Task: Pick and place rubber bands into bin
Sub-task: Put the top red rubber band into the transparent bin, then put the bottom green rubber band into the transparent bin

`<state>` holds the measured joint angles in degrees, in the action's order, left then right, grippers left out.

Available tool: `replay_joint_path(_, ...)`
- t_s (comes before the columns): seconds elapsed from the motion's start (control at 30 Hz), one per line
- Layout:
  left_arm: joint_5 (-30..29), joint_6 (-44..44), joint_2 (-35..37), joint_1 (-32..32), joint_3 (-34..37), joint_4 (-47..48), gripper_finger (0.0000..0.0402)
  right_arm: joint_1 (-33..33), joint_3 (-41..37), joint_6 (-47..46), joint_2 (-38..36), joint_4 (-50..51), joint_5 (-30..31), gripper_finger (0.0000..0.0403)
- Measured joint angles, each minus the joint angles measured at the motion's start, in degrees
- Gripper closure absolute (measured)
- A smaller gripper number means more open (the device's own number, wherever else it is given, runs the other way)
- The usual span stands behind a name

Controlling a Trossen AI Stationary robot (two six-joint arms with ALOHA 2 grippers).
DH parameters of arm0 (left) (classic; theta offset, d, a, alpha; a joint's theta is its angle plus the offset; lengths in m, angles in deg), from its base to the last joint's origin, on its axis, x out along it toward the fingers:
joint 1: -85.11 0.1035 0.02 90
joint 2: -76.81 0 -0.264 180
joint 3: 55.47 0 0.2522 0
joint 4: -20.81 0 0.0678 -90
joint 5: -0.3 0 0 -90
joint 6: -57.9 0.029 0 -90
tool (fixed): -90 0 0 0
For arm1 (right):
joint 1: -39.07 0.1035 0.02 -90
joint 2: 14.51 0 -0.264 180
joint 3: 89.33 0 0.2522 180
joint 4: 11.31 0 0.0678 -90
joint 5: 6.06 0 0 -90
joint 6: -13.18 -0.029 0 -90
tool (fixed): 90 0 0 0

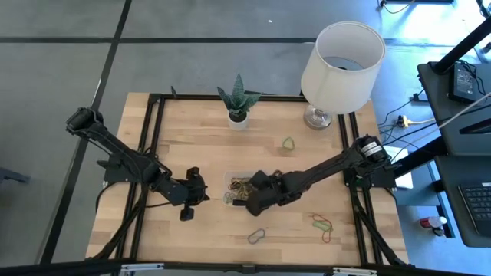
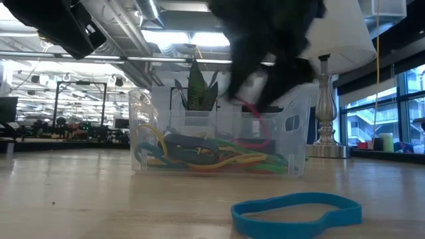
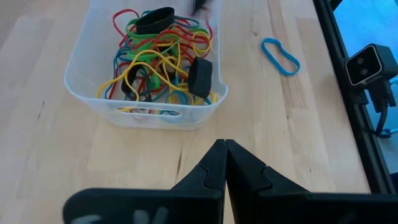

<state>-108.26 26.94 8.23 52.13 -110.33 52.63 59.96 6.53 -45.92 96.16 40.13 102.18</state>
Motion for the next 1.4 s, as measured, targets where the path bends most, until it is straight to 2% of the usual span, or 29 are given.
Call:
replay_joint_path(0.07,0.0,-0.4,0.0,0.0,0.0,0.0,0.0400,0.0,-0.3,-5.7,0.0,5.2,2.7,0.0129)
replay_joint_path(0.2,0.0,-1.3,0.0,0.0,0.0,0.0,0.0400,0.6,0.0,1.4,0.1,0.2,2.1,0.0144)
replay_joint_path(0.3,-0.9,-1.4,0.0,0.0,0.0,0.1,0.0400,1.0,-0.2,-4.8,0.1,2.5,4.4,0.0155)
replay_joint_path(0.4,-1.5,-1.5,-0.1,0.0,0.0,-0.1,0.0400,1.0,0.1,4.8,0.1,-5.7,1.1,0.0164)
replay_joint_path(0.47,-1.6,-1.5,-0.1,0.1,0.0,0.0,0.0400,1.3,0.2,-1.1,-0.1,-2.3,5.0,0.0172)
replay_joint_path(0.53,-1.6,-1.5,-0.1,0.1,0.0,0.0,0.0400,1.3,0.2,-6.6,0.1,1.5,5.9,0.0184)
replay_joint_path(0.63,-1.7,-1.8,-0.2,0.1,0.0,0.0,0.0400,1.3,0.5,2.2,0.0,-4.1,2.5,0.0203)
replay_joint_path(0.73,-2.4,-1.8,-0.2,0.1,0.0,0.0,0.0400,1.6,0.3,-2.1,-0.1,-1.4,4.8,0.0226)
replay_joint_path(0.87,-2.3,-1.9,-0.2,0.1,0.0,0.2,0.0400,2.3,0.4,0.9,-1.8,-2.7,5.0,0.0254)
replay_joint_path(1.0,-2.4,-1.9,-0.2,0.1,0.0,0.2,0.0400,5.1,0.4,0.7,-7.0,2.0,6.7,0.0281)
replay_joint_path(1.17,-2.4,-1.8,-0.2,0.1,0.0,0.4,0.0400,10.1,0.4,-4.0,-12.5,8.8,9.3,0.0319)
replay_joint_path(1.4,-2.4,-1.8,-0.2,0.1,0.0,0.5,0.0400,18.3,0.4,-18.8,-13.7,22.2,8.9,0.0359)
